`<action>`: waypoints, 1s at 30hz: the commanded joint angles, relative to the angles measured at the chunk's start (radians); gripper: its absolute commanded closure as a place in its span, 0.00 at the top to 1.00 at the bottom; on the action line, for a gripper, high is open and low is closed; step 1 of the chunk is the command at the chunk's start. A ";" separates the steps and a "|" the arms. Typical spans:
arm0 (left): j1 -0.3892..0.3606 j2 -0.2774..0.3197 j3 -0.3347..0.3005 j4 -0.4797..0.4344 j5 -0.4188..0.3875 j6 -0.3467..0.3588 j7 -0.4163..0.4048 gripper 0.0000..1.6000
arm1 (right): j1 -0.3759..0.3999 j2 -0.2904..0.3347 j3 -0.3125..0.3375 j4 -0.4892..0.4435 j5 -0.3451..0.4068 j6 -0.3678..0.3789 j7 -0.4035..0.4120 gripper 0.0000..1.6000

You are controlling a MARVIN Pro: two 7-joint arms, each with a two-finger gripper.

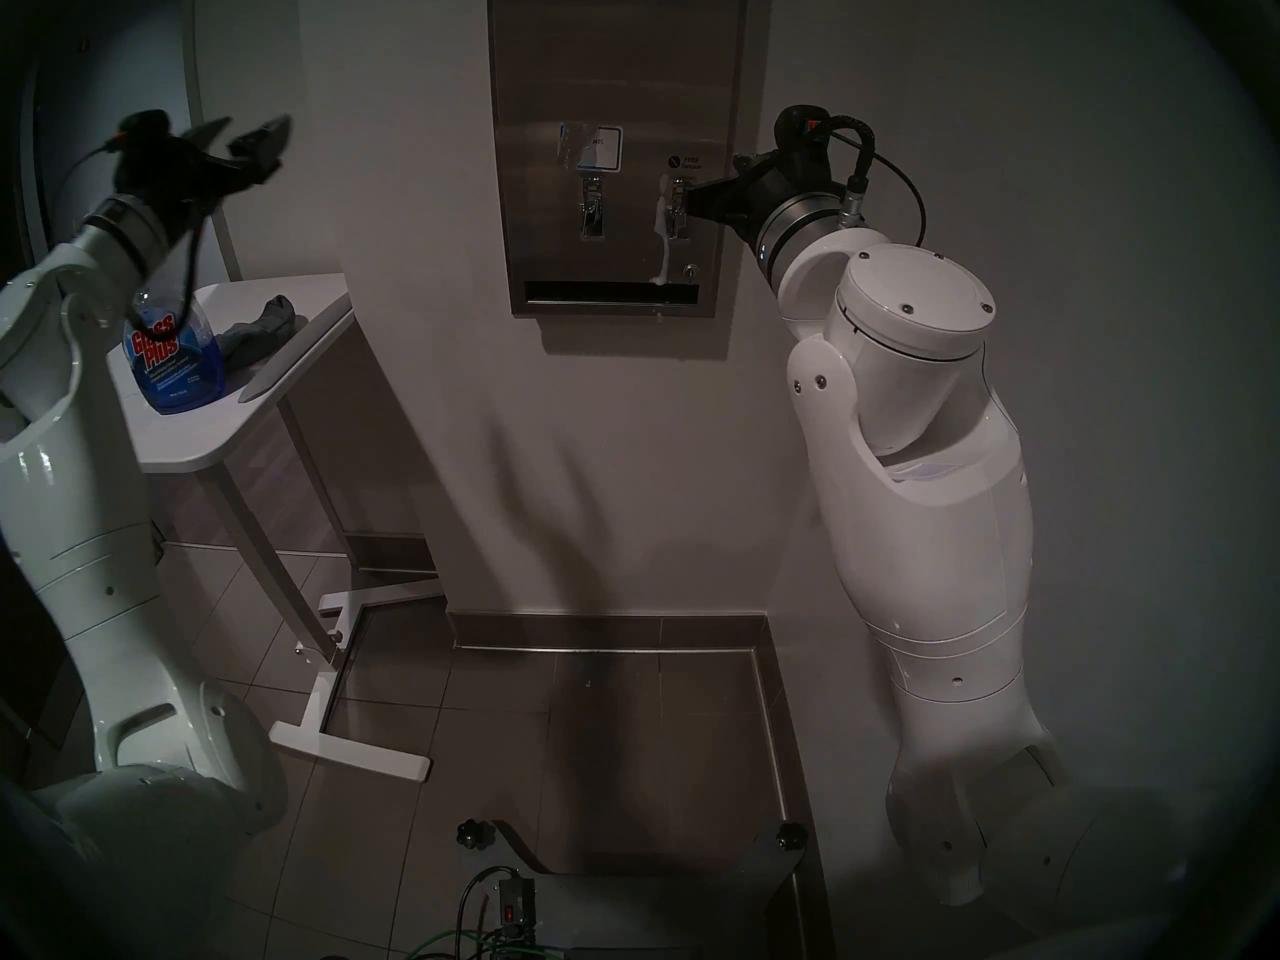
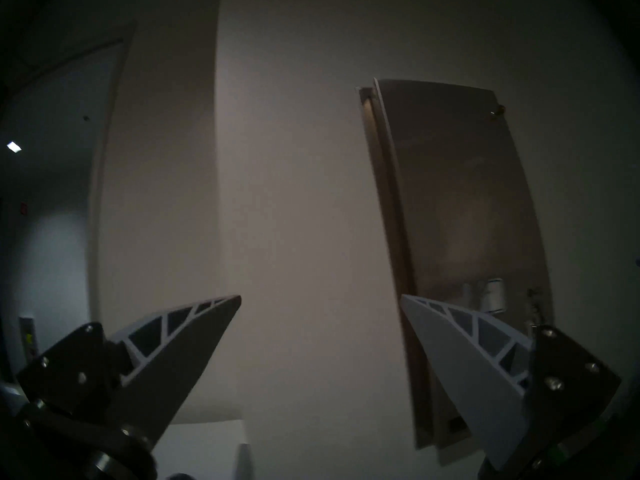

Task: Pick up the cleaner bottle and spray the cleaner onto the surface

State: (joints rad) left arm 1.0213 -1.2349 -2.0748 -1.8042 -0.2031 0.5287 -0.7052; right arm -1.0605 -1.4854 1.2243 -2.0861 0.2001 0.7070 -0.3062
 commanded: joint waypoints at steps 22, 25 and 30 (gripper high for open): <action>-0.047 -0.267 0.291 0.310 0.030 -0.339 0.101 1.00 | 0.027 0.000 0.000 -0.027 -0.011 -0.012 0.002 0.00; -0.048 -0.267 0.292 0.323 0.028 -0.375 0.102 1.00 | 0.027 0.000 0.001 -0.027 -0.012 -0.012 0.003 0.00; -0.049 -0.267 0.294 0.331 0.025 -0.402 0.101 1.00 | 0.027 0.000 0.001 -0.027 -0.012 -0.013 0.003 0.00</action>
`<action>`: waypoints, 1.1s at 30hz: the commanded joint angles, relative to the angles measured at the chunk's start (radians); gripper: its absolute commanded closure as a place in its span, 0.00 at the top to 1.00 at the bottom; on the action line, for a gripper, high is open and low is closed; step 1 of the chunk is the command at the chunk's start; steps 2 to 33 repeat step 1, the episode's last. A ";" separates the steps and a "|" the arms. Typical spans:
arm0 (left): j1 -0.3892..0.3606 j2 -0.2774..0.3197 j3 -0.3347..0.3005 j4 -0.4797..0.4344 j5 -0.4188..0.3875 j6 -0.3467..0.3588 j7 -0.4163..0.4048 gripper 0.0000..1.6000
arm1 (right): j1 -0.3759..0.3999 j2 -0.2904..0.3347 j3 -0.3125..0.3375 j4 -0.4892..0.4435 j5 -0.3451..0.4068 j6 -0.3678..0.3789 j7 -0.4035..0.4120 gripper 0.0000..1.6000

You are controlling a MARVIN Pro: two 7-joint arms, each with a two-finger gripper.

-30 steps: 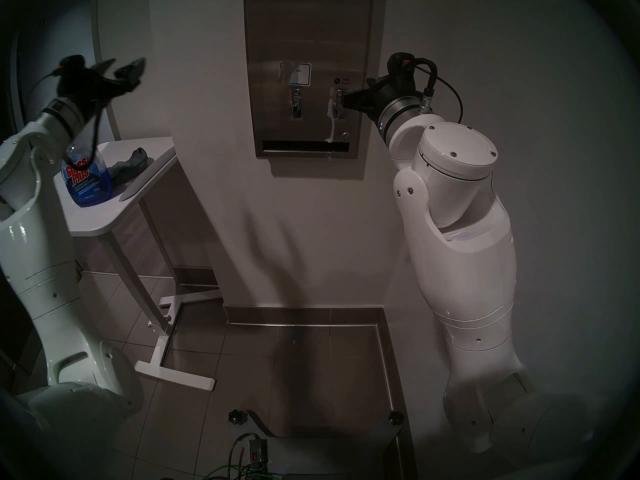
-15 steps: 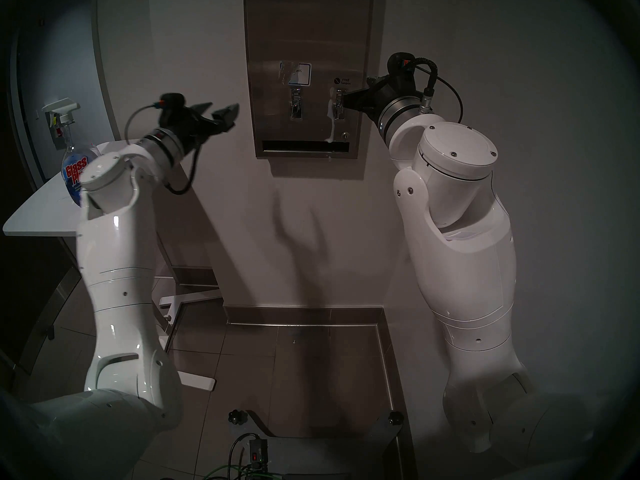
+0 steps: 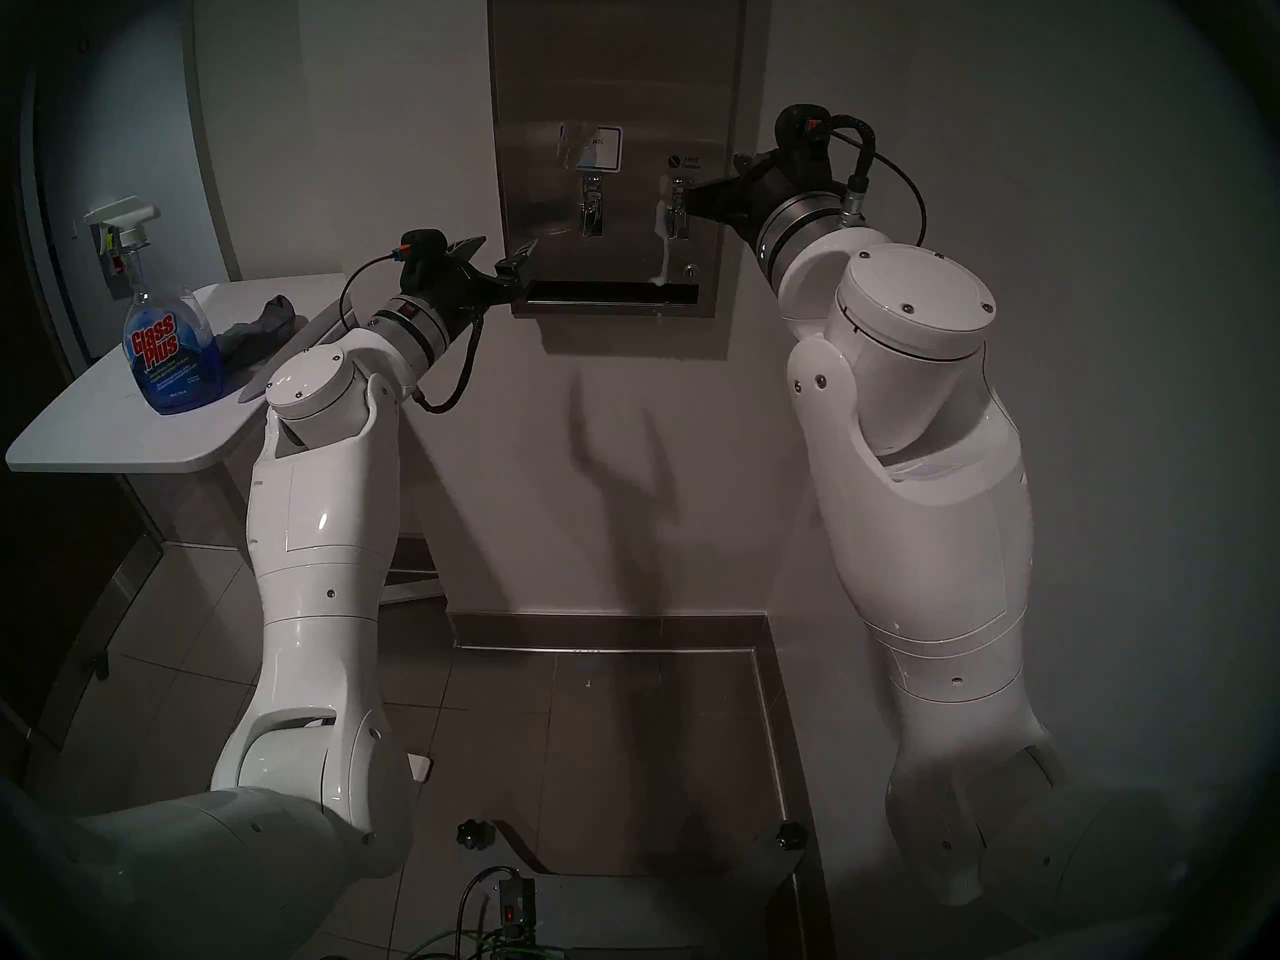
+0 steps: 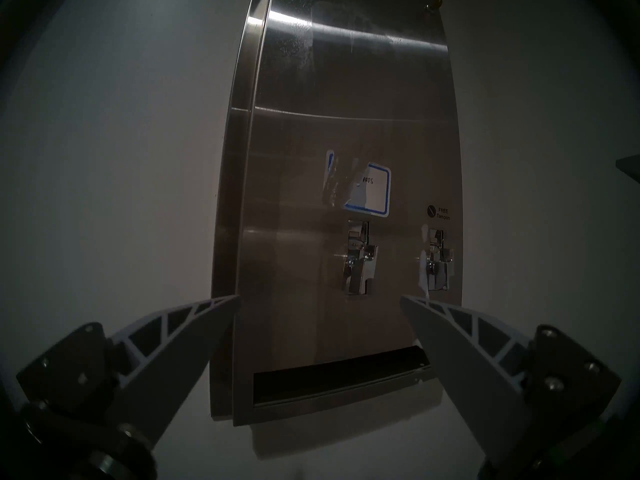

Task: Pick up the cleaner bottle and spray the cleaner onto the surface

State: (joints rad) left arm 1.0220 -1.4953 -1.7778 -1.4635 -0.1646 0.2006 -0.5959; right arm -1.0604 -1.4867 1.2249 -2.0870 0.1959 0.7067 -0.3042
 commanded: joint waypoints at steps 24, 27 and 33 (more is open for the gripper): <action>-0.049 -0.007 -0.003 -0.009 -0.014 -0.074 -0.008 1.00 | 0.027 0.001 0.000 -0.026 -0.008 -0.012 0.001 0.00; -0.049 -0.007 -0.003 -0.009 -0.014 -0.074 -0.008 1.00 | 0.027 0.001 0.000 -0.026 -0.008 -0.012 0.001 0.00; -0.049 -0.007 -0.003 -0.009 -0.014 -0.074 -0.008 1.00 | 0.027 0.001 0.000 -0.026 -0.008 -0.012 0.001 0.00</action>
